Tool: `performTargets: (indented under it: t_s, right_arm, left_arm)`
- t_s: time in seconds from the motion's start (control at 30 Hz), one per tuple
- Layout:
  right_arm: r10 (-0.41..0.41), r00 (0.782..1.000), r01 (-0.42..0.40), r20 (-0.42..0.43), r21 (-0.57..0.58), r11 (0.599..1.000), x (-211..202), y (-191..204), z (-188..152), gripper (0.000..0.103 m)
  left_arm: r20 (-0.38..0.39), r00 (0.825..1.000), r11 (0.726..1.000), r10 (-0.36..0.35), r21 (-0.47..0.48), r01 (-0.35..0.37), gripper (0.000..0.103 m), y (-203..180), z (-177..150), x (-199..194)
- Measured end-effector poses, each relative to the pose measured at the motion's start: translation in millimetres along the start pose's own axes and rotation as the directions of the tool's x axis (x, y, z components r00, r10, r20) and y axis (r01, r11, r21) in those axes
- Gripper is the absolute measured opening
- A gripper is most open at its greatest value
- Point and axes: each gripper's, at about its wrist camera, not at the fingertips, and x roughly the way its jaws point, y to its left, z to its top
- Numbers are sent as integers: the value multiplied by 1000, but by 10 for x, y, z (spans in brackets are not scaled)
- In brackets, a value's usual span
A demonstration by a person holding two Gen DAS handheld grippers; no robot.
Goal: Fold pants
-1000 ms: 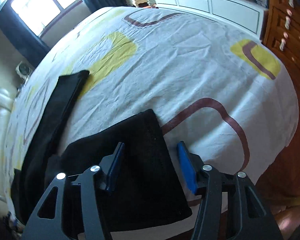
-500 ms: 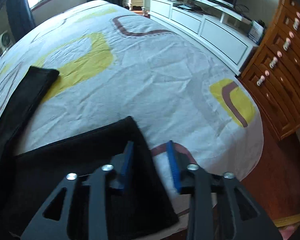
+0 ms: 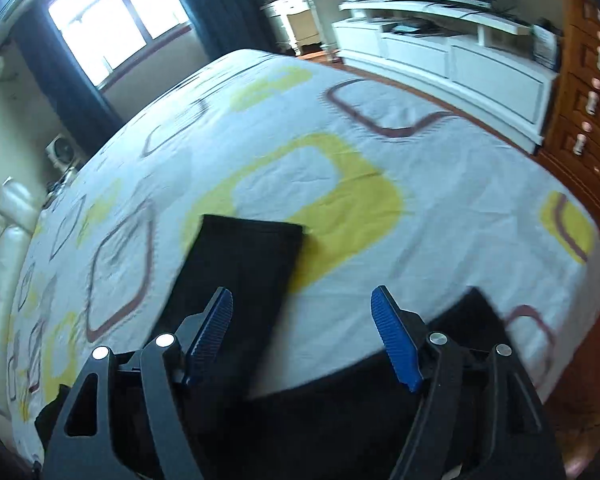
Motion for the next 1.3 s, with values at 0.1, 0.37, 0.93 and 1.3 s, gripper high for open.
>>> performTargets:
  t_s: [0.1,0.37,0.93,1.3]
  right_arm:
    - [3,999,-7,-54,-66,998,436,688,105,71]
    - [-256,951,236,-173,-128,963,1444,1429,121,71]
    - [64,998,-60,-26,135,989,246,379,-65,11]
    - [121,987,-152,103,394,906,-679,-1212,-1019,11]
  left_arm:
    - [7,1000,999,-22,29,21,89,-29,-39,-42]
    - [-82,995,999,-50,-14,49,91,128,-201,123]
    - [-103,990,995,-95,-52,90,91,185,-214,119]
    - [-126,983,991,-130,-4,130,91,-21,-317,55]
